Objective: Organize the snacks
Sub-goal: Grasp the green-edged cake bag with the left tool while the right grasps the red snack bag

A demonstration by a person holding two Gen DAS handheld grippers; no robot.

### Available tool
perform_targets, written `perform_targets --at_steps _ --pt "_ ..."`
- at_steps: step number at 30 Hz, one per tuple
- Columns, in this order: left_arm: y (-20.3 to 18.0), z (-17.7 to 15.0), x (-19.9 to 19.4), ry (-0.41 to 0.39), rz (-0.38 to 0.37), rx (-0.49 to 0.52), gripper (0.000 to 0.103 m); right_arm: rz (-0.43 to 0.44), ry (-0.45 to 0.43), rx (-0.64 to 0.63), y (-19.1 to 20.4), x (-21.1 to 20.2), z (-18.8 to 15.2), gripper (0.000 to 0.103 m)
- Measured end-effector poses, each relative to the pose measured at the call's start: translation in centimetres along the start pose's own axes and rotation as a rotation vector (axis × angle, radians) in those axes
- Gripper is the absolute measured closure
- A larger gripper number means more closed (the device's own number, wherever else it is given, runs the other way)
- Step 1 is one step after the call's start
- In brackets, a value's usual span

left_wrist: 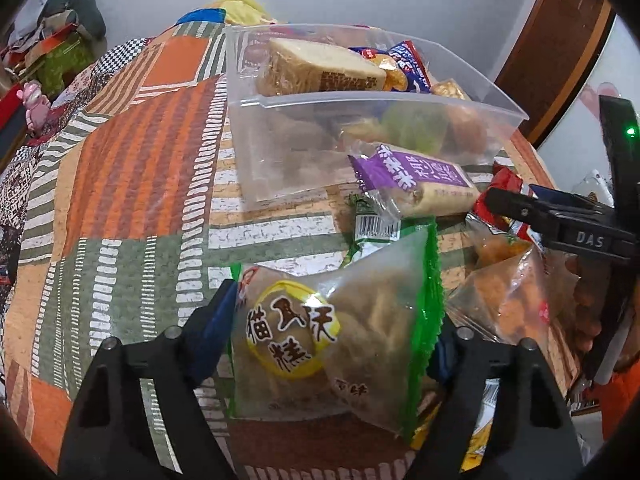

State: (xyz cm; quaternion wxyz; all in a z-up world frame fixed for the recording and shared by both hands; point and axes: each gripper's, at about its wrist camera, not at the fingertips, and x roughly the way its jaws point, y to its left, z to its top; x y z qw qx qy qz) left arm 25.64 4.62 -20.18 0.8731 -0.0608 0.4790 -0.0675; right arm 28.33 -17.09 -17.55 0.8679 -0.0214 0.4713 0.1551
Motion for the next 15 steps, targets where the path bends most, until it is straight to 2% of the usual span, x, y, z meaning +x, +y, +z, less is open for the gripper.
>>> perform_targets --at_steps 6,8,10,13,15 --pt "0.3 -0.5 -0.7 -0.018 0.005 0.013 0.028 0.021 0.024 -0.082 0.1 -0.1 -1.0 0.0" --pt "0.5 -0.5 -1.0 -0.021 0.005 0.004 0.029 0.025 0.025 -0.089 -0.2 -0.3 -1.3 0.004" --pt "0.6 -0.5 -1.3 -0.025 0.003 -0.002 0.029 0.013 0.015 -0.103 -0.3 -0.7 -1.6 0.016" --pt "0.7 -0.4 -2.1 -0.038 0.011 -0.003 0.03 -0.007 -0.003 -0.122 -0.3 -1.3 -2.0 0.028" --pt "0.8 -0.3 -2.8 -0.054 0.018 -0.001 0.03 0.003 -0.011 -0.109 -0.8 -1.7 -2.1 0.032"
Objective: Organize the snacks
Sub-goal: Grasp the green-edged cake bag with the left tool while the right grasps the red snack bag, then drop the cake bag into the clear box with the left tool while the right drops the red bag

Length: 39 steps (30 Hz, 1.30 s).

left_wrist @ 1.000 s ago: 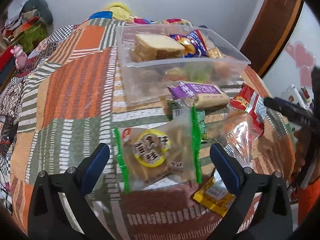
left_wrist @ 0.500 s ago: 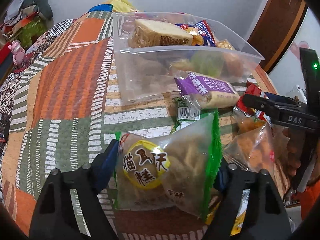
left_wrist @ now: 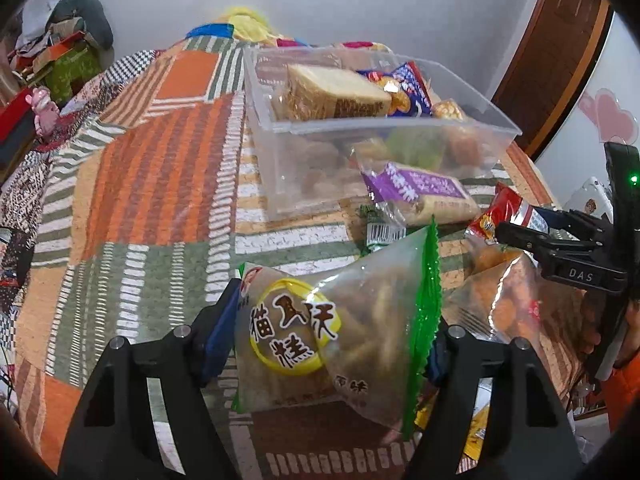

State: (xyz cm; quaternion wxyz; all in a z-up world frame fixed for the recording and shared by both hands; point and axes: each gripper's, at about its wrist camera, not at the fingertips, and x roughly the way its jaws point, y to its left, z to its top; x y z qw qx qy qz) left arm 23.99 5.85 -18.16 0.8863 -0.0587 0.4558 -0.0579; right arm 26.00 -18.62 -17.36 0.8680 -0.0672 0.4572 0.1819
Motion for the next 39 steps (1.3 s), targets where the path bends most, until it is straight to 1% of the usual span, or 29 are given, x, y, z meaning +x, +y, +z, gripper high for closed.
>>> perform_targets --at_steps 2,8,10,14,21,26,33,39 --pt "0.1 0.2 -0.7 -0.013 0.001 0.002 0.03 0.012 -0.008 0.021 -0.6 -0.4 -0.2 0.033" --pt "-0.2 1.2 -2.6 -0.058 0.019 0.017 0.03 -0.007 -0.031 0.004 -0.2 -1.4 -1.0 0.034" --pt "-0.3 1.6 -3.1 -0.071 0.02 0.018 0.03 -0.027 -0.043 -0.003 -0.2 -2.0 -1.1 0.034" --pt "-0.7 2.8 -4.2 -0.103 0.018 0.022 0.03 -0.039 -0.082 0.014 -0.9 -3.6 -0.5 0.034" --pt "-1.5 5.6 -5.8 -0.169 0.008 0.023 0.03 -0.035 -0.191 0.028 -0.9 -7.1 2.0 0.033" --pt "-2.2 8.4 -6.2 -0.21 0.01 0.029 0.03 -0.018 -0.259 0.017 0.1 -8.1 4.6 0.033" --pt "-2.3 11.6 -5.5 -0.227 0.007 0.023 0.03 -0.021 -0.307 -0.025 2.2 -7.1 8.2 0.033" --pt "-1.6 14.3 -3.5 -0.219 0.011 0.008 0.03 -0.005 -0.306 -0.007 2.7 -5.5 10.4 0.033"
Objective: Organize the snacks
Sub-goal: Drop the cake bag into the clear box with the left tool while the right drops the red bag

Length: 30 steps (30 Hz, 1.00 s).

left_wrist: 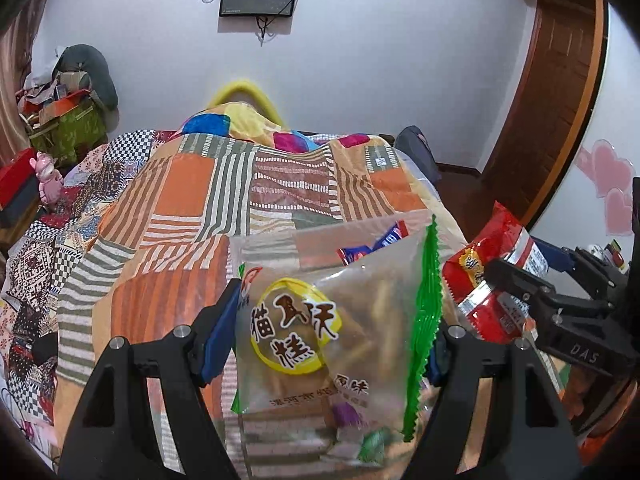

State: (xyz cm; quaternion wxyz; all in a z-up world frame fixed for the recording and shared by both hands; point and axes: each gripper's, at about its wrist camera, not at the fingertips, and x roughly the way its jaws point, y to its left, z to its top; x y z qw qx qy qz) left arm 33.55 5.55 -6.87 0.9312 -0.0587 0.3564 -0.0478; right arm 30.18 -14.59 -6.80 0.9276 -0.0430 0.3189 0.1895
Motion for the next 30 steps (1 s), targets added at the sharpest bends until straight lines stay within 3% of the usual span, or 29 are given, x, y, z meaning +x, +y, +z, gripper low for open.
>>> perform_targets --at_steps 9,18,24,30 --pt "0.6 2.2 5.2 0.031 0.047 0.003 0.03 -0.004 0.06 0.047 -0.1 4.2 0.2 0.033" --pt "0.8 2.4 9.0 0.07 0.104 0.009 0.029 -0.014 0.116 0.021 0.4 6.7 -0.3 0.033" --pt "0.4 2.1 8.9 0.085 0.076 0.024 0.024 -0.012 0.134 -0.006 0.8 6.8 -0.3 0.035" --pt "0.4 1.6 6.3 0.058 0.054 0.028 0.022 0.008 0.109 -0.027 1.0 4.9 -0.1 0.035"
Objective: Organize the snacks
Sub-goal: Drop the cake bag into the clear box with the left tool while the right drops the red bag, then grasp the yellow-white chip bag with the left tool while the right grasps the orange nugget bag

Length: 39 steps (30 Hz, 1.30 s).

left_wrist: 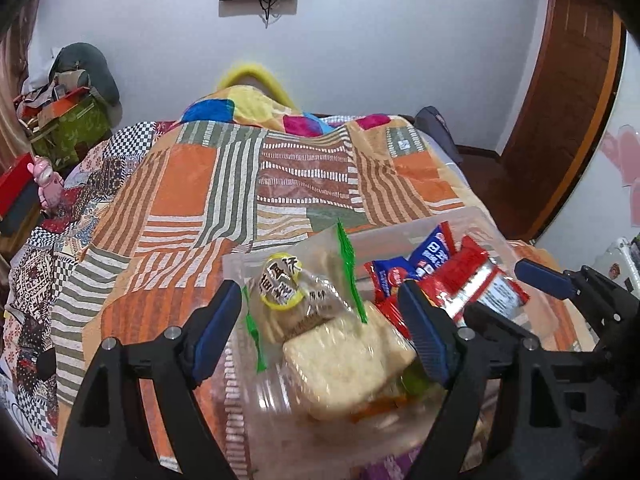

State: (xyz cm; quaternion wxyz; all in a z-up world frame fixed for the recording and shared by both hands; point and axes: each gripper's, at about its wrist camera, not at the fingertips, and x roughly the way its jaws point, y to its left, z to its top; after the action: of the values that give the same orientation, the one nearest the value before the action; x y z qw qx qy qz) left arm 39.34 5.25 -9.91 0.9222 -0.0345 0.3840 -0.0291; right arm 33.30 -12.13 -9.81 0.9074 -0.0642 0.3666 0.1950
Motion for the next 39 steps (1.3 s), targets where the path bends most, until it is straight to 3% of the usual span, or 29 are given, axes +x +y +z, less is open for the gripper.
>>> perform_targets --at_steps 8,13,18,23,30,32,34,39 --pt "0.9 -1.2 -5.1 -0.052 -0.015 -0.008 0.02 0.064 -0.05 0.0 0.1 -4.1 -1.7 0.035" --pt "1.3 -3.2 -7.2 -0.051 -0.016 0.005 0.018 0.1 -0.013 -0.017 0.9 -5.2 -4.8 0.035" --pt "1.4 -6.6 -7.9 -0.002 -0.012 0.033 0.017 0.102 0.037 -0.035 1.8 -5.3 -7.9 0.034" --pt "1.2 -10.3 -8.2 0.043 -0.007 0.052 0.017 0.166 0.117 -0.011 2.6 -4.2 -11.0 0.031" --pt "0.9 -14.2 -7.9 0.122 -0.046 0.033 0.017 0.214 0.169 0.019 3.1 -2.3 -11.8 0.025" --pt "0.7 -15.0 -7.9 0.14 -0.064 0.018 0.017 0.248 0.183 0.048 2.9 -2.0 -11.9 0.03" --pt "0.3 -15.4 -7.9 0.15 -0.071 0.018 0.017 0.307 0.198 0.081 2.5 -1.7 -12.1 0.042" --pt "-0.4 -16.3 -8.4 0.173 -0.089 0.004 0.017 0.306 0.171 0.119 1.8 -3.0 -12.9 0.055"
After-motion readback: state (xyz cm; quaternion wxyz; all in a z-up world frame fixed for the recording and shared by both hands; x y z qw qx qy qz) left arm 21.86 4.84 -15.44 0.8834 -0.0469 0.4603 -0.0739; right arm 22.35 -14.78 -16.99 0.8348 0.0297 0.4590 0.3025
